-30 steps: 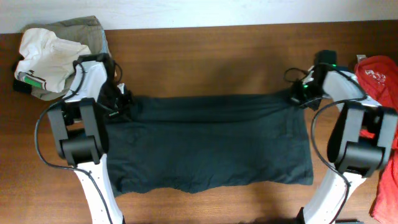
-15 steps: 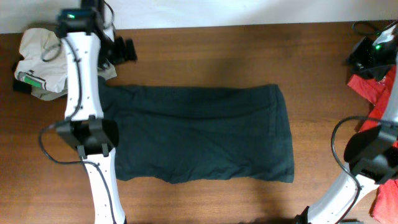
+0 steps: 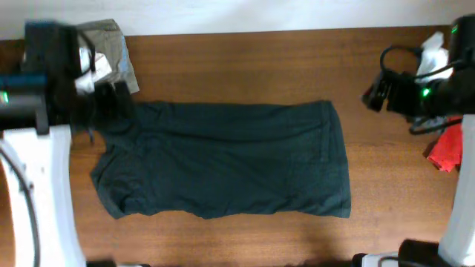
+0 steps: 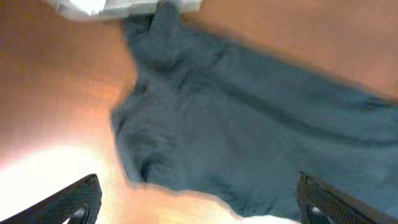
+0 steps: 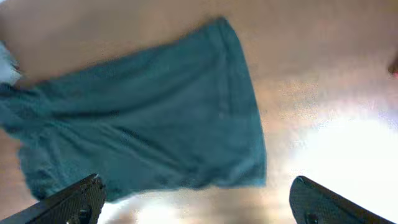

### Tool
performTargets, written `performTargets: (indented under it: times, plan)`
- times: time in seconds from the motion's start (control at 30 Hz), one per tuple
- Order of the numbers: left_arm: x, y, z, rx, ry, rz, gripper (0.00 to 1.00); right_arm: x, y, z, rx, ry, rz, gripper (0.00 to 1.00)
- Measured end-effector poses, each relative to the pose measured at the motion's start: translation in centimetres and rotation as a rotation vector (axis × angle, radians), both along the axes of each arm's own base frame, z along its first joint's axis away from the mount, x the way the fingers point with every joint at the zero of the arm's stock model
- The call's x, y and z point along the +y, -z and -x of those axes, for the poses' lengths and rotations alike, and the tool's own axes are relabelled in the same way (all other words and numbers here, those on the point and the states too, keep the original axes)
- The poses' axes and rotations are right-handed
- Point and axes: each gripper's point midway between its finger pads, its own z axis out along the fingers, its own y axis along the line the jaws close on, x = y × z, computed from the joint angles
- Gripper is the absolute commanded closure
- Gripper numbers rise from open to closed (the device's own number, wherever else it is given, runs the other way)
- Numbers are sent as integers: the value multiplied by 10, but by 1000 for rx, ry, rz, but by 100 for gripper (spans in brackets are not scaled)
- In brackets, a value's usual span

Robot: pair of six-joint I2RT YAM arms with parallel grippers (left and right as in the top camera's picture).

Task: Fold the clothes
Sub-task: 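Move both grippers to the shirt's bottom left and right corners and grasp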

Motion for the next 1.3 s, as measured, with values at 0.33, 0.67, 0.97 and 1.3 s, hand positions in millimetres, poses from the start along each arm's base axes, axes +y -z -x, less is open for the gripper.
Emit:
performTargets:
  times: [0.33,0.67,0.97,1.3]
  plan:
    - [17,159,91,207,-253,45,1,11,129,38,304,-13,-64,0]
    - [54,227,95,312,-513,161,1,49,232,79,465,-79,-213,0]
    - [89,294,104,361,-684,206,2,69,234,63,392,-152,-213,1]
    - [97,321,91,319,-689,197,72,43,239,72,463,14,-140,1]
